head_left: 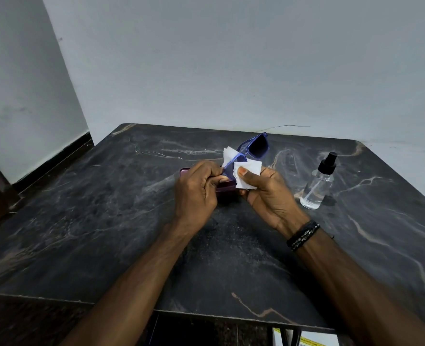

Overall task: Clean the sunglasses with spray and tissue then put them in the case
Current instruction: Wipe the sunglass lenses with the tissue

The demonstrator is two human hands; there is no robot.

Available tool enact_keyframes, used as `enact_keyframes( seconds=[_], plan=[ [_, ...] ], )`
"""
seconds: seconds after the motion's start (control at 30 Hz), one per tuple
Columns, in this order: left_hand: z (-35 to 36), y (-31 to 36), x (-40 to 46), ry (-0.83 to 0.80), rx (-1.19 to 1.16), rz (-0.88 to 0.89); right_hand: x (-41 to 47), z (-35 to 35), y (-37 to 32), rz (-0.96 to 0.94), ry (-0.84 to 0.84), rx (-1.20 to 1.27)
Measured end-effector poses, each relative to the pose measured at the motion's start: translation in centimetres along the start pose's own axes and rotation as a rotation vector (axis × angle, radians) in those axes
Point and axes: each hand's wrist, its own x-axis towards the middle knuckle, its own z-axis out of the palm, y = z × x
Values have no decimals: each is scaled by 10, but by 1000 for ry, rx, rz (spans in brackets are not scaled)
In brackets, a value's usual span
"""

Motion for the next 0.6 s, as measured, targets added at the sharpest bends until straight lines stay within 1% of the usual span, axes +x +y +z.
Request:
enact_keyframes(
  seconds=[0.13,0.3,0.43,0.53,0.6],
  plan=[
    [1,2,1,-34,-28,6,-1,0,-1,9,15,-16],
    [4,4,0,-42,10,19,0,0,-1,20,36,-28],
    [2,1,0,-4,-19,-2,2,-4,-1,8,-16,-8],
    [1,2,1,-5,-17,-4,4,-8,1,11,-85,11],
    [1,3,1,-12,-9,1,4,-9,2,11,-103,17]
  ],
)
